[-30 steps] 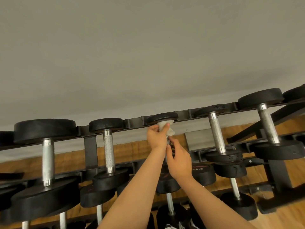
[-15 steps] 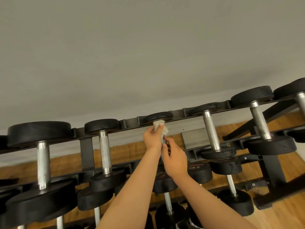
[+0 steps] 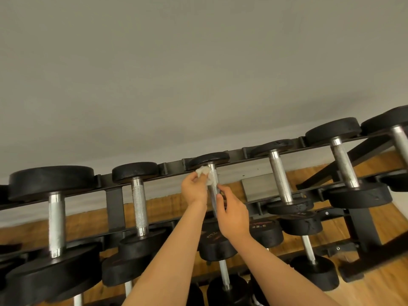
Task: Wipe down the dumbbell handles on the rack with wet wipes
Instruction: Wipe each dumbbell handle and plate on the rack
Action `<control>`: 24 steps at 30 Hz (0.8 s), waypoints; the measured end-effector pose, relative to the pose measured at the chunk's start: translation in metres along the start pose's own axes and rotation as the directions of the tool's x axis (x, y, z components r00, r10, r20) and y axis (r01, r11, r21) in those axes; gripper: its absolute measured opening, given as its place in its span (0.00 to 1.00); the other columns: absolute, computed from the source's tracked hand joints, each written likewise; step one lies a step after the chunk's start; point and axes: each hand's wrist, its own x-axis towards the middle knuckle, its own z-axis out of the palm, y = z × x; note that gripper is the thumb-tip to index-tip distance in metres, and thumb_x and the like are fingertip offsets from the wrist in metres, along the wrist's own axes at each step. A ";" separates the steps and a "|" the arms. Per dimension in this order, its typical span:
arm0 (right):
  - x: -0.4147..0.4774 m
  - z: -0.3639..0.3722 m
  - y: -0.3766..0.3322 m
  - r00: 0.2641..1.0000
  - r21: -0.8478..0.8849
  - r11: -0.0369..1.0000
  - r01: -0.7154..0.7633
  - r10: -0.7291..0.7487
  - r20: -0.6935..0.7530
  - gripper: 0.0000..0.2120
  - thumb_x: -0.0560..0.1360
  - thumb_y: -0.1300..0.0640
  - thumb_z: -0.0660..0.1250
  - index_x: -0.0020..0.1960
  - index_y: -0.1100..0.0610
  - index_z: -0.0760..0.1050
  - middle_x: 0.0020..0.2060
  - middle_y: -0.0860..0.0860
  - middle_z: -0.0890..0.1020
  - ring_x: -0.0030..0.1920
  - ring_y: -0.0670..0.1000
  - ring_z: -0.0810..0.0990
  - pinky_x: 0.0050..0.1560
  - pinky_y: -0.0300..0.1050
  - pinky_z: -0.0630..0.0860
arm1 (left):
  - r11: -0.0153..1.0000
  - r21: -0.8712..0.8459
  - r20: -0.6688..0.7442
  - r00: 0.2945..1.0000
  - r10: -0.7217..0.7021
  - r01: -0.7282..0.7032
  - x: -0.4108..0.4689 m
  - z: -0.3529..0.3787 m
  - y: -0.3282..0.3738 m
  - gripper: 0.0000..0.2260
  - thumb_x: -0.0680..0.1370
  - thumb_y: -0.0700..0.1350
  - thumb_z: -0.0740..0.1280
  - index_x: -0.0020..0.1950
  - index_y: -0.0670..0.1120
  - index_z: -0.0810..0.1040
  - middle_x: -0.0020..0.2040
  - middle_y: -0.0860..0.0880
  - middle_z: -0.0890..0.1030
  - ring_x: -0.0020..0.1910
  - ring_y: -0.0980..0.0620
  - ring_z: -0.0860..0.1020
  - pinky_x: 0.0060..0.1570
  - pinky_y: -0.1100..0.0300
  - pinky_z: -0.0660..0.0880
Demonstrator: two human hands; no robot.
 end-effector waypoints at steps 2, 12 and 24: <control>0.000 0.001 0.000 1.000 -0.001 1.000 -0.007 0.007 0.004 0.15 0.82 0.50 0.56 0.65 0.52 0.72 0.43 0.43 0.79 0.40 0.43 0.80 0.40 0.42 0.78 | 0.999 0.026 0.092 0.995 -0.033 0.031 0.002 0.007 0.005 0.08 0.76 0.46 0.72 0.52 0.44 0.81 0.46 0.50 0.82 0.48 0.52 0.81 0.47 0.59 0.78; 0.000 0.001 0.002 1.000 -0.005 1.000 0.019 -0.019 -0.021 0.15 0.82 0.52 0.57 0.65 0.54 0.73 0.43 0.44 0.80 0.41 0.44 0.80 0.40 0.42 0.78 | 0.992 -0.052 0.077 0.991 -0.113 0.117 0.000 0.009 0.005 0.09 0.76 0.50 0.72 0.49 0.44 0.79 0.44 0.49 0.81 0.45 0.53 0.79 0.42 0.61 0.76; 0.001 0.003 0.004 0.999 -0.001 1.000 0.022 -0.022 -0.027 0.13 0.82 0.50 0.57 0.64 0.52 0.73 0.44 0.43 0.81 0.40 0.43 0.80 0.39 0.44 0.80 | 0.939 -0.339 0.032 0.998 -0.049 0.057 -0.031 0.003 0.001 0.14 0.82 0.53 0.61 0.57 0.45 0.78 0.51 0.47 0.81 0.52 0.49 0.80 0.47 0.62 0.77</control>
